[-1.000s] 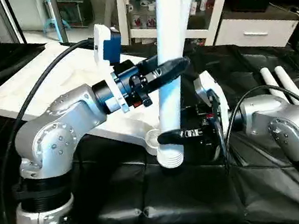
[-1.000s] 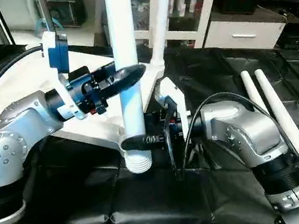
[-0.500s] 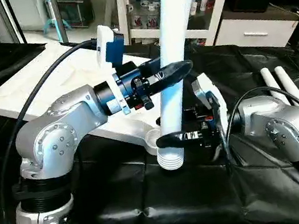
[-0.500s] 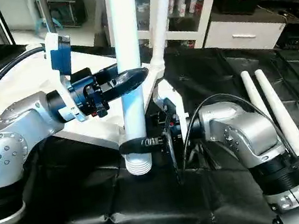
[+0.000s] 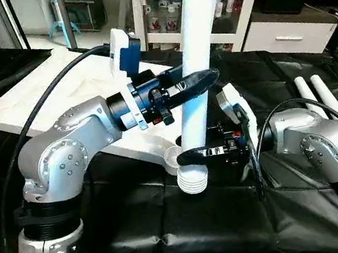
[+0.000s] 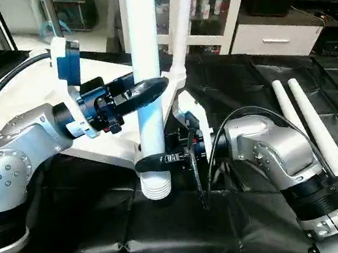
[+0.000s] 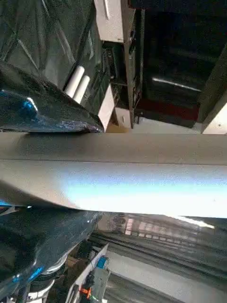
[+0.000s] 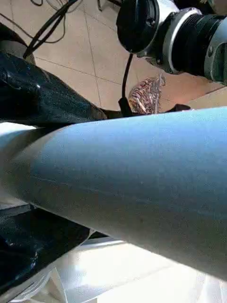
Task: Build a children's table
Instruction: Pick table leg
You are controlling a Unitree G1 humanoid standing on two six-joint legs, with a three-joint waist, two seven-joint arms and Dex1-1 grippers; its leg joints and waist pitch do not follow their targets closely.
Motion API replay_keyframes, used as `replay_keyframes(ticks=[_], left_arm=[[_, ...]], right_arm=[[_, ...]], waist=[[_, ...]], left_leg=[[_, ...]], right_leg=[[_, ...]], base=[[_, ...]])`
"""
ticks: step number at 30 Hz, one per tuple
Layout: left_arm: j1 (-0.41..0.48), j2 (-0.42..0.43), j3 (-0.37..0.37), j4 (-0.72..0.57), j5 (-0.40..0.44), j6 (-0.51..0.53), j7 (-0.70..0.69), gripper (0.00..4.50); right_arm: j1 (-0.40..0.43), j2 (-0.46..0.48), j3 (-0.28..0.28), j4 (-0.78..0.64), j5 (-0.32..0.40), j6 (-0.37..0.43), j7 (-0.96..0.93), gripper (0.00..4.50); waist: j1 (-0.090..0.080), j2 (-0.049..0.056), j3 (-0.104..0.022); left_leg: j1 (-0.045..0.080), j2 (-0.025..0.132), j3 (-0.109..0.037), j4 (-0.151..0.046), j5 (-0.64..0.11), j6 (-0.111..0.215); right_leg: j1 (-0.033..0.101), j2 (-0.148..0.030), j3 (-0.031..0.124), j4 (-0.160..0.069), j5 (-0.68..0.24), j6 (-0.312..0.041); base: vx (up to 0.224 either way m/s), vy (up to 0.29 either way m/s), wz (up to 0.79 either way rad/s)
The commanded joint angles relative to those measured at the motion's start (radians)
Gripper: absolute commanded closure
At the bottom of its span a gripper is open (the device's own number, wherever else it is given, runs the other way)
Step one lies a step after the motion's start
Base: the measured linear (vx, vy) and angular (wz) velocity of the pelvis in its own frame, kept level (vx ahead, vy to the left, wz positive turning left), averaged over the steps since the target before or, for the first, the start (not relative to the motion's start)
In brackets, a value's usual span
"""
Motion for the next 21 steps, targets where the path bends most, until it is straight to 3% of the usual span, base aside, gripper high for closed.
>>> replay_keyframes(ticks=[1, 3, 4, 5, 21], left_arm=[[-0.01, -0.007, -0.015, -0.031, -0.012, 0.0, 0.001, 2.75], [-0.01, -0.007, -0.016, -0.032, -0.013, 0.0, 0.0, 2.75], [-0.01, -0.007, -0.016, -0.032, -0.013, 0.001, 0.0, 2.75], [-0.01, -0.007, -0.017, -0.032, -0.012, 0.001, -0.001, 2.75], [-0.007, -0.001, -0.032, -0.044, -0.015, 0.011, -0.016, 2.76]], right_arm=[[0.009, -0.009, 0.021, -0.013, 0.004, 0.007, 0.024, 2.64], [0.01, -0.009, 0.023, -0.013, 0.0, 0.004, 0.022, 2.65], [0.01, -0.009, 0.024, -0.012, -0.002, 0.004, 0.021, 2.09], [0.01, -0.008, 0.024, -0.012, -0.003, 0.003, 0.019, 1.95], [0.016, -0.01, 0.039, -0.017, -0.026, -0.01, 0.02, 1.91]], waist=[[-0.003, 0.004, -0.068], [-0.004, 0.003, -0.068], [-0.003, 0.003, -0.068], [-0.003, 0.004, -0.068], [-0.003, 0.005, -0.069]], left_leg=[[0.005, 0.021, -0.001, -0.066, -0.134, -0.03], [0.005, 0.021, -0.001, -0.066, -0.135, -0.03], [0.005, 0.021, -0.001, -0.066, -0.137, -0.031], [0.005, 0.021, -0.001, -0.066, -0.136, -0.031], [0.005, 0.022, -0.002, -0.066, -0.135, -0.032]], right_leg=[[0.054, -0.072, 0.047, -0.073, -0.232, -0.118], [0.054, -0.072, 0.047, -0.073, -0.236, -0.116], [0.053, -0.072, 0.047, -0.074, -0.239, -0.115], [0.054, -0.073, 0.047, -0.073, -0.237, -0.116], [0.055, -0.073, 0.048, -0.072, -0.226, -0.121]], base=[[0.0, 0.0, 0.0], [0.0, 0.0, 0.0], [0.0, 0.0, 0.0], [0.0, 0.0, 0.0], [0.0, 0.0, 0.0]])
